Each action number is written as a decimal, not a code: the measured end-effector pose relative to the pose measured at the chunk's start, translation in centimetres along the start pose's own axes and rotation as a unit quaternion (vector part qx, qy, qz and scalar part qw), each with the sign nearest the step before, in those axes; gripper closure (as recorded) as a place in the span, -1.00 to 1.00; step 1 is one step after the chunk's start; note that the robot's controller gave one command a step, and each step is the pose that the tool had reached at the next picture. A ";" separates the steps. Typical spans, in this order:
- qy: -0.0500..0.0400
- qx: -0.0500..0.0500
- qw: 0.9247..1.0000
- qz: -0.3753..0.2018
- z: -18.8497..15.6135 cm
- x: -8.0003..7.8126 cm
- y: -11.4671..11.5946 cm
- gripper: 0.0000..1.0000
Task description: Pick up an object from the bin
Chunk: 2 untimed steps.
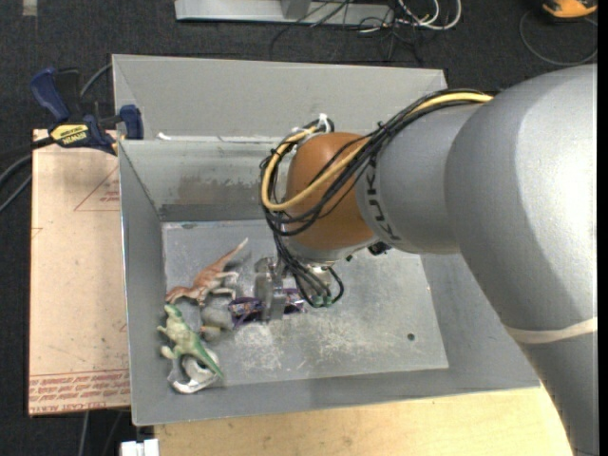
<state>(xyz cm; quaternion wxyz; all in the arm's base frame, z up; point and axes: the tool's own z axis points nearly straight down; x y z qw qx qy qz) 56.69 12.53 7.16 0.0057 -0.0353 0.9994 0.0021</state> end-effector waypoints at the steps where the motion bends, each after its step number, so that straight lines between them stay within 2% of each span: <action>1: 0.000 0.000 1.000 0.000 0.0 0.0 0.0 1.00; 2: -0.002 0.000 1.000 -0.027 -22.7 -1.3 -0.6 1.00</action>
Offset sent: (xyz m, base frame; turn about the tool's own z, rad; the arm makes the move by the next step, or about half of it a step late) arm 0.0101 -0.0068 0.2267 -0.0560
